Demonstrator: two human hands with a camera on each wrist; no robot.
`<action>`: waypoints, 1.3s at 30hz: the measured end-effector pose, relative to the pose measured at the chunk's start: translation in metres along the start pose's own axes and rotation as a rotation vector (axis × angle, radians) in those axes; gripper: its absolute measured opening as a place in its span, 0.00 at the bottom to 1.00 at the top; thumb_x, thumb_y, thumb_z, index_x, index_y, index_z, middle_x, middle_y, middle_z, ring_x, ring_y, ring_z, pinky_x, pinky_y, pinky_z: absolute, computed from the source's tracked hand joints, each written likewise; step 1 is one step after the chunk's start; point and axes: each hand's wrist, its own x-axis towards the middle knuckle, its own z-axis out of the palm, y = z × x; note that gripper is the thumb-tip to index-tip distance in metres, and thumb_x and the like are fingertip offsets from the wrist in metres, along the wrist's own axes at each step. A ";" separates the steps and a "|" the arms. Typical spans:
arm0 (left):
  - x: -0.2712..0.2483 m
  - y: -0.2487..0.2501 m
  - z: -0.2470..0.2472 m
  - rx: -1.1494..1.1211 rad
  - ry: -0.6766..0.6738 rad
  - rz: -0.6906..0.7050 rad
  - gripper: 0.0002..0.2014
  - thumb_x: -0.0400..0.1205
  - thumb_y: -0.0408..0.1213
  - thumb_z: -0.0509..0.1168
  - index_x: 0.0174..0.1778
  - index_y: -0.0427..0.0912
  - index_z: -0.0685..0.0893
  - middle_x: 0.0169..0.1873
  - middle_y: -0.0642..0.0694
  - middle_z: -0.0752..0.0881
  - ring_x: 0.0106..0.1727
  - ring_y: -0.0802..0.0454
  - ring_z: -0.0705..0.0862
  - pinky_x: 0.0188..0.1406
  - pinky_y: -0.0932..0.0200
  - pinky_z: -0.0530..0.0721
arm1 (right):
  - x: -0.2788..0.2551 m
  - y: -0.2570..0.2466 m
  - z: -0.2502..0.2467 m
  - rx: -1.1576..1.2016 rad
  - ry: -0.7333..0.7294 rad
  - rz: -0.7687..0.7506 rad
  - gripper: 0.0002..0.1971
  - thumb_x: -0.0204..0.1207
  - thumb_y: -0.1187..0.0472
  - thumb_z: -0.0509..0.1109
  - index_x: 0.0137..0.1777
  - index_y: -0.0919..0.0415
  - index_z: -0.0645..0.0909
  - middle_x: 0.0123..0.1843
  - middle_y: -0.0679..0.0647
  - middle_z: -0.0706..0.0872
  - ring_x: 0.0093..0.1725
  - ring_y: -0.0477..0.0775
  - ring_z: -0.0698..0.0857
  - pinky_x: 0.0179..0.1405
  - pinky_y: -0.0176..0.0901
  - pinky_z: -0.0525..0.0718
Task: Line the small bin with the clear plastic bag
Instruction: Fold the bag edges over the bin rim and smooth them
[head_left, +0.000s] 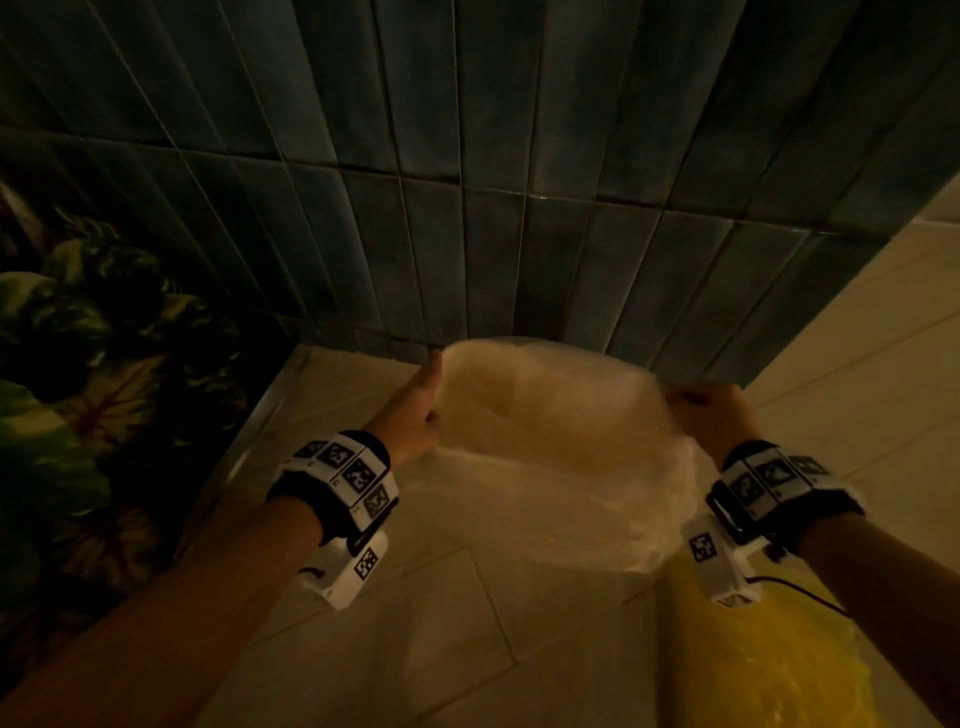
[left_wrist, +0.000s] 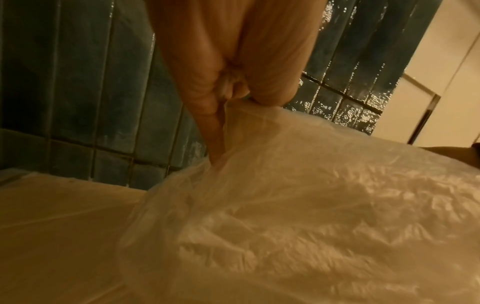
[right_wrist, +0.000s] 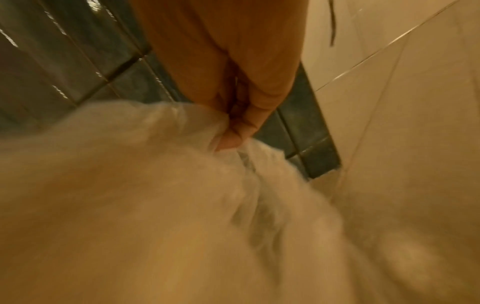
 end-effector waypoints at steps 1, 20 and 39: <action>-0.001 0.000 0.000 0.004 -0.001 0.009 0.38 0.83 0.25 0.55 0.82 0.47 0.40 0.83 0.44 0.52 0.82 0.47 0.59 0.76 0.60 0.60 | -0.003 0.006 -0.004 0.006 -0.041 0.034 0.11 0.77 0.66 0.66 0.56 0.69 0.85 0.45 0.61 0.85 0.44 0.60 0.83 0.54 0.61 0.85; -0.028 0.003 0.015 0.047 -0.035 0.035 0.40 0.82 0.24 0.57 0.82 0.49 0.39 0.84 0.49 0.49 0.73 0.46 0.73 0.61 0.64 0.72 | -0.041 -0.065 0.078 -1.674 -0.795 -0.811 0.30 0.79 0.46 0.62 0.80 0.49 0.61 0.82 0.54 0.62 0.79 0.64 0.62 0.79 0.60 0.62; -0.008 0.053 0.038 0.437 -0.605 0.001 0.27 0.82 0.55 0.54 0.77 0.50 0.67 0.73 0.47 0.74 0.71 0.44 0.74 0.70 0.51 0.69 | -0.064 -0.085 0.041 -1.688 -1.046 -0.513 0.22 0.87 0.57 0.49 0.79 0.63 0.63 0.81 0.57 0.66 0.78 0.59 0.67 0.76 0.48 0.62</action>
